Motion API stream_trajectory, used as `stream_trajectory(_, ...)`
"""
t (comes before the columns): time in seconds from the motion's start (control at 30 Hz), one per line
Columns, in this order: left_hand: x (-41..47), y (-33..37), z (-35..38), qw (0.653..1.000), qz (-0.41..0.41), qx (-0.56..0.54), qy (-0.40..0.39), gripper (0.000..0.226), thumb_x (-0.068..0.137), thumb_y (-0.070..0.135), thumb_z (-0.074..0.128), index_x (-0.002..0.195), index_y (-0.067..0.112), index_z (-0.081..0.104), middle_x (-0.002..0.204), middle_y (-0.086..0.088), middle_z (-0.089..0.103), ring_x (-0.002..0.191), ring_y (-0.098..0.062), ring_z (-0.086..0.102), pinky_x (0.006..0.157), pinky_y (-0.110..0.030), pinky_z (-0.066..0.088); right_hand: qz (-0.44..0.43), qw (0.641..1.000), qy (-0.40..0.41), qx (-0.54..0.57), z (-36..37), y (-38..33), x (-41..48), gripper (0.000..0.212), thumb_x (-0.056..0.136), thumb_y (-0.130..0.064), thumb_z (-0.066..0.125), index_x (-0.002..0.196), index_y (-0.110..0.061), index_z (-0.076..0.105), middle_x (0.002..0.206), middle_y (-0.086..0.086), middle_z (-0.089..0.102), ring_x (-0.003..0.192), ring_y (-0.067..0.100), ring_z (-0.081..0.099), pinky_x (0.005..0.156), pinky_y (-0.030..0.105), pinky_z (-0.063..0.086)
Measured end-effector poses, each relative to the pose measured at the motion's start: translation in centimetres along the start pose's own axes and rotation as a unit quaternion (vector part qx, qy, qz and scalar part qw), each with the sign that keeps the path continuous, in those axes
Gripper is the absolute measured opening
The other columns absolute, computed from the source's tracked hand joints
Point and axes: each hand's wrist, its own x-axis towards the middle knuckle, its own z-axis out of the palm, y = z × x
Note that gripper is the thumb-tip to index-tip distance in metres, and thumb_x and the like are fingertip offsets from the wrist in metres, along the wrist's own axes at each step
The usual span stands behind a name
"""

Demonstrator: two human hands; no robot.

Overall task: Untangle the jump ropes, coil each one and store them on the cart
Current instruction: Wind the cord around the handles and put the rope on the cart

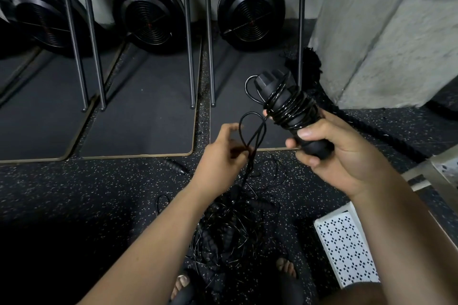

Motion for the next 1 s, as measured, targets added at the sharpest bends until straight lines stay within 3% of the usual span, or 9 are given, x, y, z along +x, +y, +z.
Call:
stream_trajectory(0.1, 0.0, -0.5, 0.6, 1.000, 0.012, 0.014, 0.012, 0.033, 0.103, 0.014, 0.068, 0.123, 0.028, 0.047, 0.102, 0.013, 0.079, 0.085, -0.003, 0.072, 0.079, -0.023, 0.056, -0.004, 1.000, 0.007, -0.009, 0.3, 0.1, 0.1, 0.042, 0.074, 0.000, 0.067, 0.115, -0.009, 0.063, 0.094, 0.001, 0.070, 0.076, 0.018, 0.073, 0.041, 0.019, 0.037)
stream_trajectory(0.2, 0.1, -0.6, 0.7, 0.999, 0.032, 0.028, 0.013, 0.025, 0.103, 0.015, 0.065, 0.123, 0.025, 0.056, 0.092, 0.012, 0.075, 0.070, -0.003, 0.064, 0.068, -0.024, 0.049, -0.011, 0.999, 0.023, -0.033, 0.5, 0.1, 0.2, 0.051, 0.070, -0.005, 0.074, 0.119, -0.010, 0.063, 0.095, -0.001, 0.073, 0.079, 0.017, 0.074, 0.044, 0.019, 0.038)
stream_trajectory(0.33, 0.0, -0.5, 0.2, 1.000, 0.028, 0.013, -0.003, 0.009, 0.105, 0.020, 0.064, 0.101, 0.027, 0.068, 0.077, 0.008, 0.071, 0.066, -0.013, 0.062, 0.063, -0.032, 0.051, -0.008, 0.997, 0.056, -0.051, 0.4, 0.2, 0.3, 0.053, 0.070, -0.010, 0.075, 0.122, -0.010, 0.063, 0.099, 0.002, 0.073, 0.085, 0.021, 0.077, 0.046, 0.021, 0.040)
stream_trajectory(0.43, -0.1, 0.0, -0.3, 0.998, -0.015, -0.043, -0.037, 0.015, 0.104, 0.014, 0.061, 0.092, 0.020, 0.068, 0.066, 0.010, 0.061, 0.053, -0.008, 0.046, 0.053, -0.025, 0.038, -0.005, 0.996, 0.067, -0.066, 0.3, 0.4, 0.4, 0.047, 0.070, -0.009, 0.077, 0.115, -0.011, 0.064, 0.102, 0.005, 0.074, 0.088, 0.023, 0.078, 0.046, 0.022, 0.042)
stream_trajectory(0.57, 0.0, 0.6, -1.0, 0.988, -0.068, -0.108, -0.084, 0.018, 0.105, 0.014, 0.055, 0.091, 0.007, 0.065, 0.075, 0.000, 0.056, 0.067, -0.018, 0.042, 0.066, -0.031, 0.033, -0.003, 0.995, 0.065, -0.070, 0.5, 0.7, 0.4, 0.036, 0.081, 0.004, 0.073, 0.114, -0.009, 0.064, 0.099, 0.004, 0.075, 0.087, 0.023, 0.078, 0.046, 0.023, 0.043)
stream_trajectory(0.63, 0.1, 0.8, -1.3, 0.986, -0.082, -0.116, -0.083, 0.020, 0.105, 0.014, 0.055, 0.090, 0.004, 0.063, 0.070, 0.001, 0.050, 0.062, -0.017, 0.037, 0.058, -0.031, 0.030, 0.001, 0.995, 0.067, -0.068, 0.6, 0.8, 0.4, 0.033, 0.087, 0.008, 0.070, 0.115, -0.009, 0.064, 0.098, 0.005, 0.075, 0.087, 0.023, 0.078, 0.046, 0.023, 0.043)
stream_trajectory(0.77, 0.3, 1.3, -2.4, 0.983, -0.108, -0.124, -0.086, 0.016, 0.094, 0.029, 0.052, 0.083, 0.022, 0.061, 0.075, 0.006, 0.050, 0.070, -0.019, 0.036, 0.066, -0.038, 0.026, 0.004, 0.994, 0.076, -0.074, 0.7, 1.3, 0.6, 0.033, 0.087, 0.008, 0.072, 0.114, -0.009, 0.064, 0.088, 0.004, 0.074, 0.086, 0.022, 0.077, 0.047, 0.024, 0.044)
stream_trajectory(0.83, 0.2, 1.2, -2.6, 0.986, -0.097, -0.097, -0.099, 0.018, 0.095, 0.032, 0.055, 0.084, 0.017, 0.057, 0.073, 0.006, 0.045, 0.071, -0.019, 0.035, 0.068, -0.038, 0.024, 0.002, 0.994, 0.079, -0.079, 0.8, 1.5, 0.6, 0.035, 0.087, 0.008, 0.072, 0.117, -0.009, 0.063, 0.089, 0.003, 0.075, 0.087, 0.023, 0.077, 0.047, 0.025, 0.045)
stream_trajectory(1.0, 0.0, 0.7, -2.2, 0.996, -0.030, -0.016, -0.085, 0.009, 0.098, 0.017, 0.070, 0.091, 0.019, 0.066, 0.076, 0.006, 0.063, 0.062, -0.010, 0.047, 0.061, -0.028, 0.042, -0.005, 0.992, 0.096, -0.083, 0.8, 1.7, 0.8, 0.034, 0.087, 0.006, 0.073, 0.114, -0.009, 0.063, 0.088, 0.007, 0.076, 0.087, 0.024, 0.076, 0.049, 0.026, 0.045)
